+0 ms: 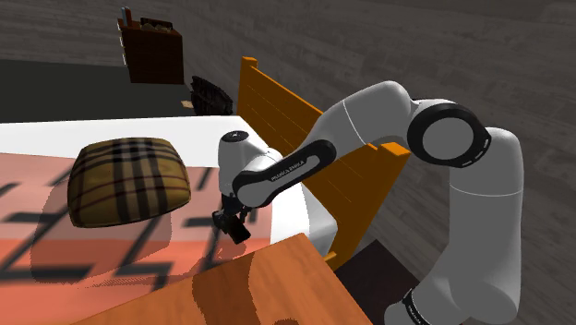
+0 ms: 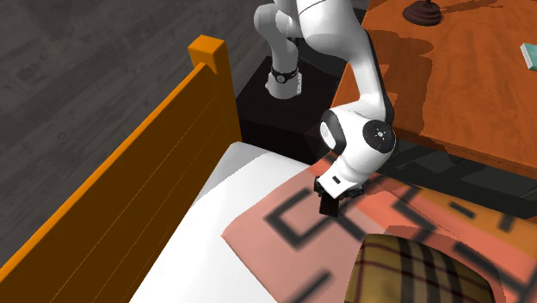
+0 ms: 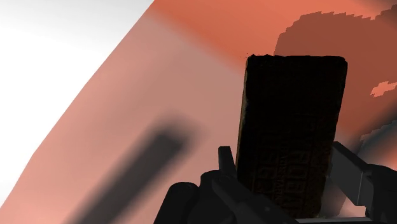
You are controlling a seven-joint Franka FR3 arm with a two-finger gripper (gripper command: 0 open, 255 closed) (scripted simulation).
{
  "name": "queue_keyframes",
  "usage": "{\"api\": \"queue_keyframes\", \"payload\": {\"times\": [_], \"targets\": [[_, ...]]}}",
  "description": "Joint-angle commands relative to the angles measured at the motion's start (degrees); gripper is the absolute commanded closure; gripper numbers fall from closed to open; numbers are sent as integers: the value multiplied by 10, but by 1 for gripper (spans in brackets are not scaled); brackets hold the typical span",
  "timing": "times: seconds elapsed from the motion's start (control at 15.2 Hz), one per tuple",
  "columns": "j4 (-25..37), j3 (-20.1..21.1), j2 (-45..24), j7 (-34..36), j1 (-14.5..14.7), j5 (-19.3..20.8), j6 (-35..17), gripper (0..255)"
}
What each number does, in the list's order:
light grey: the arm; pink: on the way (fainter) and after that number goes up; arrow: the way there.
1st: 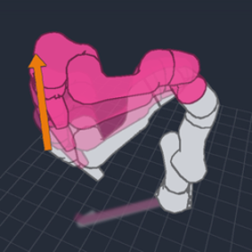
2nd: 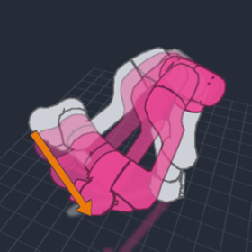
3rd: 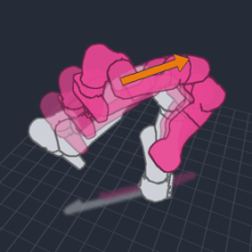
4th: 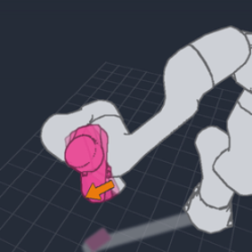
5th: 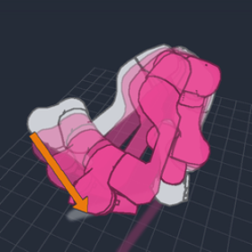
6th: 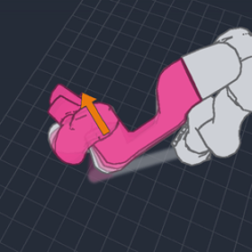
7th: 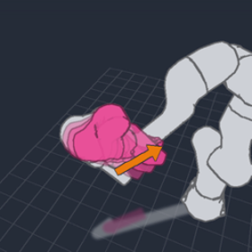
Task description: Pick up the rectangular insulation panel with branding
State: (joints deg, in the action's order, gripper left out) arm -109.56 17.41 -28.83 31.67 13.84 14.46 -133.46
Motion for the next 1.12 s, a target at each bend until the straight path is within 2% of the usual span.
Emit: {"api": "queue_keyframes", "payload": {"times": [0.0, 1.06], "targets": [[0, 2, 5, -2, -1, -2, 5, 255], [18, 19, 74, -24, -13, -35, 88, 255]]}}
